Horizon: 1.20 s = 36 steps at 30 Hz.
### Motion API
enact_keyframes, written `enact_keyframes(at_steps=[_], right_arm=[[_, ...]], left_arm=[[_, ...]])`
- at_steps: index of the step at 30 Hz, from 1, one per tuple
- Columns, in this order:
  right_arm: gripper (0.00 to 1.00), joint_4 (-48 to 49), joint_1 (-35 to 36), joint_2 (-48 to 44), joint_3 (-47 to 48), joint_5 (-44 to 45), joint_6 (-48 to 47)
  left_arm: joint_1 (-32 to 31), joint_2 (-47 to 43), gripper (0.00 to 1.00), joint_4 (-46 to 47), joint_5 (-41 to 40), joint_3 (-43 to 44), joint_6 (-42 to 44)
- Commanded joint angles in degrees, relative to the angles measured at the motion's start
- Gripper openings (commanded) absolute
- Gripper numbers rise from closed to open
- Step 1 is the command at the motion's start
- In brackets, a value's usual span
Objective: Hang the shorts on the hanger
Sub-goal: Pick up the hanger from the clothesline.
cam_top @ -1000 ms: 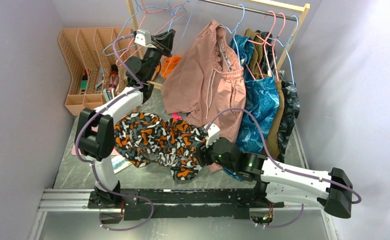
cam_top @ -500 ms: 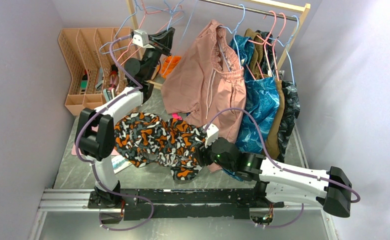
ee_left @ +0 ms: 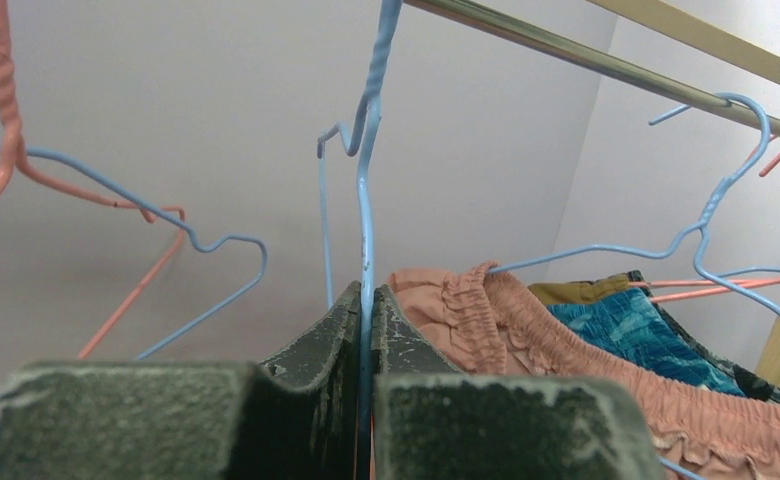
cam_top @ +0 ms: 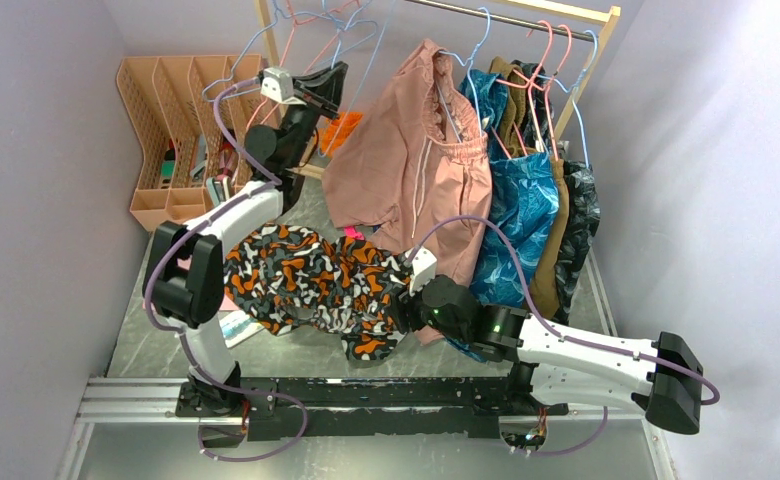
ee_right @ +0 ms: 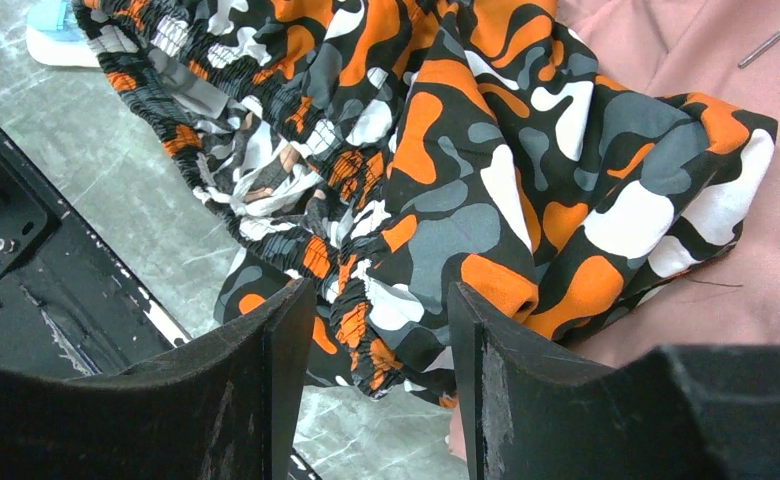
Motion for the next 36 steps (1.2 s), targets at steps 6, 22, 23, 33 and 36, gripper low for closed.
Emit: enact_keyframes(at_steps=[6,22,23,33,36], right_arm=[[0.55,1.6,0.3,-0.6,1.3,0.6,-0.7],[0.56,-2.7,0.3,-5.8,8.7,0.7,-0.6],[0.56,-3.5,0.4,-5.7,9.8,0.4,-0.7],[0.62,0.6,0.4,-1.7,19.9,-1.4,5.1],[0.63,3.0,0.4,2.8,24.0,1.0,9.2]], left_arm=[[-0.4,-13.5,0.07,1.5,0.2,-12.7,1.5],[-15.6,-52.4,0.07,-43.1,-12.8,-35.2,11.5],[-16.0,-55.0,0.07,-46.0,-14.1,-36.2,11.8],[-16.7,-68.7,0.07,-59.2,-24.1,-42.8,13.7],[-16.7,-67.2,0.07,-59.1,-26.7,-42.8,15.8]])
